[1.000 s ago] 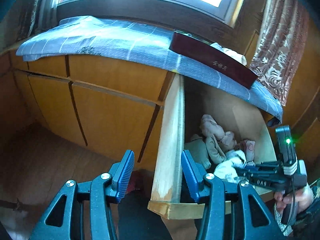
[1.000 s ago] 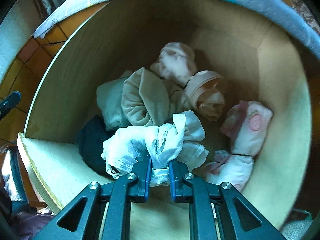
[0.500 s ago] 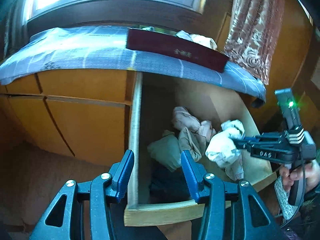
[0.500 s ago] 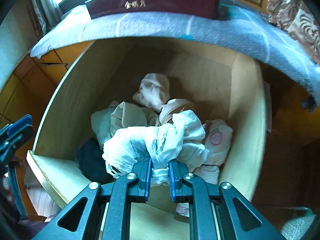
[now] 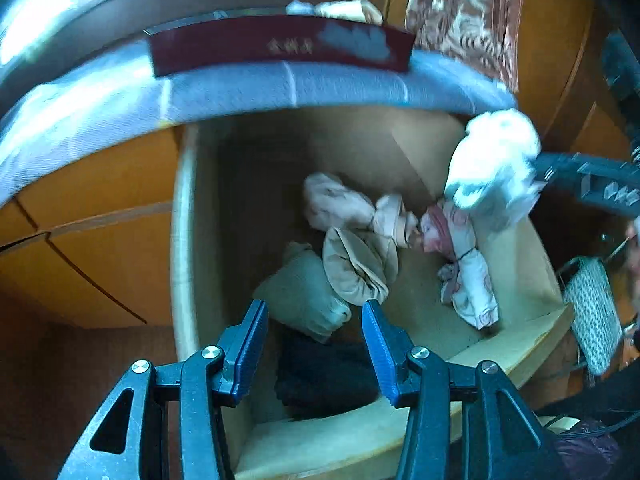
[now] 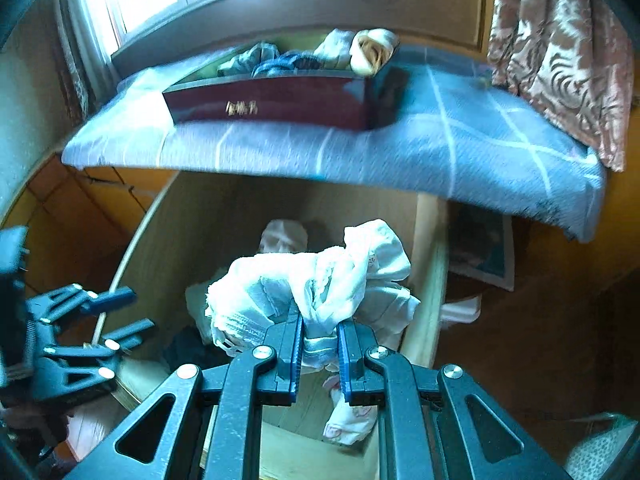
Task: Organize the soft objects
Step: 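Lift the white lacy cloth out of the drawer toward the gold box with the right gripper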
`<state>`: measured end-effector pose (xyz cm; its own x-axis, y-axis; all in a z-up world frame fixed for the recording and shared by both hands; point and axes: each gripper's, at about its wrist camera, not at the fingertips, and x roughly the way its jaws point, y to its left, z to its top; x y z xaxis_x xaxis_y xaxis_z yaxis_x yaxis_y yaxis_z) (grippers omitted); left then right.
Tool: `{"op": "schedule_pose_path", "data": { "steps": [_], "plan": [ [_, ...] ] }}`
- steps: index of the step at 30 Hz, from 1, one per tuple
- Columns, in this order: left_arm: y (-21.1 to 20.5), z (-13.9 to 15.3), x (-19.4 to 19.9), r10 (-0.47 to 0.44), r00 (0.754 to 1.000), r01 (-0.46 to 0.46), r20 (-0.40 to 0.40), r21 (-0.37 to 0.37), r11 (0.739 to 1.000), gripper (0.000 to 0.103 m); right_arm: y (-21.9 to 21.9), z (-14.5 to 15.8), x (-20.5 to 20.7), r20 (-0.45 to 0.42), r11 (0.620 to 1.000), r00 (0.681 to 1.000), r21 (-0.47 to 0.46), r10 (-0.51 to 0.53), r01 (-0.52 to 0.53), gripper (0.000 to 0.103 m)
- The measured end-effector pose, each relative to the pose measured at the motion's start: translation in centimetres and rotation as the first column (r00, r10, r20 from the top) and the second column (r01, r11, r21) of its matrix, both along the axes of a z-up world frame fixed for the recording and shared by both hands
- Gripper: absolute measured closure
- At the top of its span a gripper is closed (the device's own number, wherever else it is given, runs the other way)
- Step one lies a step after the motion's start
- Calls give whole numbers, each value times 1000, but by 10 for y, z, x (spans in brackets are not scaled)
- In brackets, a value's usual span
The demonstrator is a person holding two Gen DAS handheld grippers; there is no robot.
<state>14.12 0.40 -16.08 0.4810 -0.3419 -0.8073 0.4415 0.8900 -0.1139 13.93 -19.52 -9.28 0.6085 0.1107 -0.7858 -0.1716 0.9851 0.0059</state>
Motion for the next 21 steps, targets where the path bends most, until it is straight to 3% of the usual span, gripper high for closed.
{"op": "schedule_pose_path", "data": {
  "steps": [7, 10, 21],
  "plan": [
    [-25, -19, 25, -64, 993, 73, -97, 98, 992, 54, -8, 20, 6, 58, 1000, 998, -3, -9, 10, 88],
    [-35, -25, 31, -84, 991, 100, -103, 158, 982, 54, -10, 28, 12, 75, 1000, 997, -2, -10, 11, 88],
    [-54, -50, 50, -114, 972, 152, -203, 186, 971, 54, -9, 61, 27, 145, 1000, 989, -8, 11, -10, 88]
  ]
}}
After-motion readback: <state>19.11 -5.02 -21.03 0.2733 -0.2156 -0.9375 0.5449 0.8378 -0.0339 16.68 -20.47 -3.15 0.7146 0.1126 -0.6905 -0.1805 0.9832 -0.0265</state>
